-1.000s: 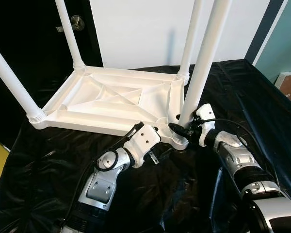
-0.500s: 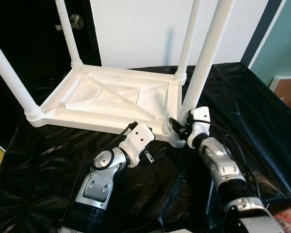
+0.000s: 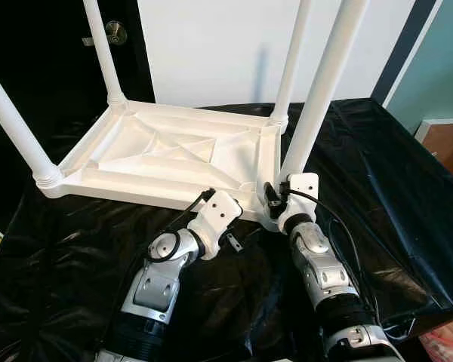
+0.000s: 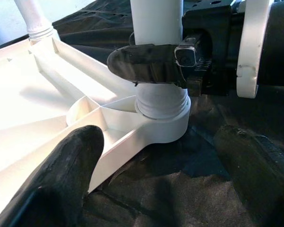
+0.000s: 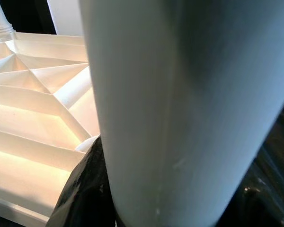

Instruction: Building children table

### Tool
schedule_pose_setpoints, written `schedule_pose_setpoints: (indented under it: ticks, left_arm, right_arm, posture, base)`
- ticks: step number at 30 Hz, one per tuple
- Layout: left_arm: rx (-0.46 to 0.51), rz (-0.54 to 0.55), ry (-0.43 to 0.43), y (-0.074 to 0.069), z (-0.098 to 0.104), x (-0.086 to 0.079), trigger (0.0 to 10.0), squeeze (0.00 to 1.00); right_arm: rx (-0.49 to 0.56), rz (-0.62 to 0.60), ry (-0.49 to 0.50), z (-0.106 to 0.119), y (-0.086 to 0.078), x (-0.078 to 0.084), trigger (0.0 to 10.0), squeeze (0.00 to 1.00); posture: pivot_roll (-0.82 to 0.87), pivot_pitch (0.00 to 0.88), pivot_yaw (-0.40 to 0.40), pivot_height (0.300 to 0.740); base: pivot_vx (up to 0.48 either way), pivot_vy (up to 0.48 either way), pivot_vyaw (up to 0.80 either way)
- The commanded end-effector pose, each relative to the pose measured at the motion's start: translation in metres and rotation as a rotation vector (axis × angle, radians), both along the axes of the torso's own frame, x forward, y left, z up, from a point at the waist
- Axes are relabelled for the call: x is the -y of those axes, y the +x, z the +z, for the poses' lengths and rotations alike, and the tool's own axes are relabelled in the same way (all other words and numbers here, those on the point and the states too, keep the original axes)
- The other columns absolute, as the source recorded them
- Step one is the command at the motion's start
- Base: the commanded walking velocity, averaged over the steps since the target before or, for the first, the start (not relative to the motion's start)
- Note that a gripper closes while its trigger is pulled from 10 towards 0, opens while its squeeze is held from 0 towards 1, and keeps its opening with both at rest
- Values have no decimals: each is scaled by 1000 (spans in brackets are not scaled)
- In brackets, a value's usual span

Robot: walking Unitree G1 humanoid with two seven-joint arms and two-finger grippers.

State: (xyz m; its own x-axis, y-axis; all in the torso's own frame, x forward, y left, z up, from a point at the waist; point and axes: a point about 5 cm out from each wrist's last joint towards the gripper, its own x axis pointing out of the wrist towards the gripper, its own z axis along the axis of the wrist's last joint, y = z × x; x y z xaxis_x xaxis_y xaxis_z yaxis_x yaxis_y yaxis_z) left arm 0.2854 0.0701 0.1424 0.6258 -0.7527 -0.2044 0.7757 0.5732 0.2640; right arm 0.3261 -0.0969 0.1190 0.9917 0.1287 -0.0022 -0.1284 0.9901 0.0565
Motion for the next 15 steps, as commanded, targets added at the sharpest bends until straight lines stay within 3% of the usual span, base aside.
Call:
schedule_pose_setpoints:
  ticks: [1,6,7,12,15]
  left_arm:
    - [41,146,-17,8,3,-3,10000,0]
    - [43,142,-20,9,5,-2,10000,0]
    - [44,143,-19,8,5,-3,10000,0]
    - [50,145,-18,7,5,-5,10000,0]
    - [51,132,-17,5,5,-3,10000,0]
  right_arm:
    - [-93,10,-7,-19,-7,-4,10000,0]
    - [-92,0,-15,-17,-7,-5,10000,12]
    - [-71,7,-10,-13,-7,-4,10000,1000]
    - [2,27,-31,-2,-6,2,10000,1000]
    - [51,99,-37,5,-9,9,10000,1000]
  posture:
    - [25,0,-66,740]
    - [27,0,-71,740]
    - [30,0,-74,740]
    - [31,0,-83,740]
    - [30,0,-88,740]
  base:
    - [0,0,0]
    - [0,0,0]
    - [0,0,0]
    - [0,0,0]
    - [0,0,0]
